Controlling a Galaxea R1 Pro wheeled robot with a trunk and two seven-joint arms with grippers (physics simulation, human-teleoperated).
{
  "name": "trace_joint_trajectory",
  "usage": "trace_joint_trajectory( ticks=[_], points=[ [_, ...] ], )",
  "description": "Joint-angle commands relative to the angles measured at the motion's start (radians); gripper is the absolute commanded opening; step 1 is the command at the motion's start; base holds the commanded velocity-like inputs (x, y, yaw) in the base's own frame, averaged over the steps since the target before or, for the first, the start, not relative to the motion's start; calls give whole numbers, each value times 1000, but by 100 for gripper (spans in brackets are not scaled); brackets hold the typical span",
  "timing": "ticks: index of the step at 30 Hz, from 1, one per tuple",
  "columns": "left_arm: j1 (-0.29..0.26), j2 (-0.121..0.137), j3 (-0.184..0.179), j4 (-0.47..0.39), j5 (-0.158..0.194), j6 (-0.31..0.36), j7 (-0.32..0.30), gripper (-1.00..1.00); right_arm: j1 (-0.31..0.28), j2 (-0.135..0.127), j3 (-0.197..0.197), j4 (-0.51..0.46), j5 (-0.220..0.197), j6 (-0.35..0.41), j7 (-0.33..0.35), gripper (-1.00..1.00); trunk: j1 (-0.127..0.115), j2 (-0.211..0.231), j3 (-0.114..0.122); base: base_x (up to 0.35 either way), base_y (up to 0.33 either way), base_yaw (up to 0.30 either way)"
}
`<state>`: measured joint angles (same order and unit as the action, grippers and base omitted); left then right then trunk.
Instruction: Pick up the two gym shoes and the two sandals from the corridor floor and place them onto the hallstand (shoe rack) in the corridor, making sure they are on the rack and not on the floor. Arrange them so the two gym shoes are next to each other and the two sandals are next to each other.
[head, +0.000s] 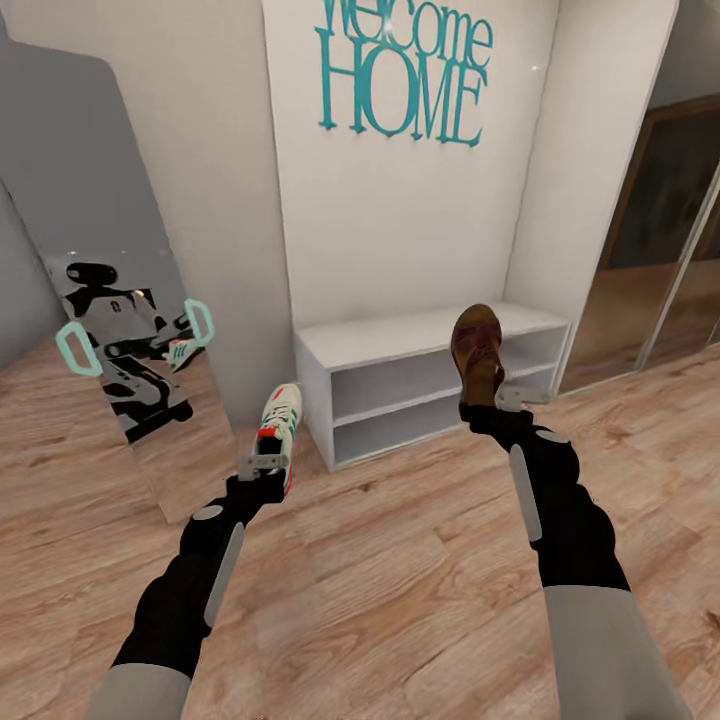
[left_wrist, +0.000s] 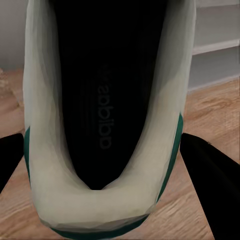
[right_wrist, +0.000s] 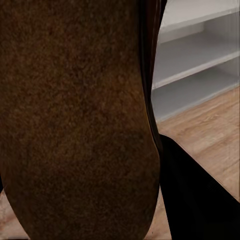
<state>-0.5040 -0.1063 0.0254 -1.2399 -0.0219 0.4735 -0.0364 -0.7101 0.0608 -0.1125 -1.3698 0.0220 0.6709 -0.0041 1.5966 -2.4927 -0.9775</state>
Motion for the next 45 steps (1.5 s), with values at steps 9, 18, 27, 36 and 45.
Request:
trace_joint_trajectory(
  ticks=[9,18,27,36,45],
  points=[
    [-1,-1,2,-1,-3,5,-4,-100,-1,1,-1,-2,0,6,-2,-100,0,-1,-8,-203,0,297],
    [-1,-1,2,-1,-3,5,-4,-100,-1,1,-1,-2,1,6,-2,-100,0,-1,-15,-61,0,297],
    [-1,-1,2,-1,-3,5,-4,-100,-1,1,-1,-2,1,6,-2,-100,0,-1,-22,-1,0,297],
    [-1,-1,2,-1,-3,5,-4,-100,-1,1,-1,-2,1,6,-2,-100,0,-1,-28,0,0,297],
    [-1,-1,2,-1,-3,5,-5,-100,-1,1,-1,-2,1,6,-2,-100,0,-1,-35,0,0,297]
  ],
)
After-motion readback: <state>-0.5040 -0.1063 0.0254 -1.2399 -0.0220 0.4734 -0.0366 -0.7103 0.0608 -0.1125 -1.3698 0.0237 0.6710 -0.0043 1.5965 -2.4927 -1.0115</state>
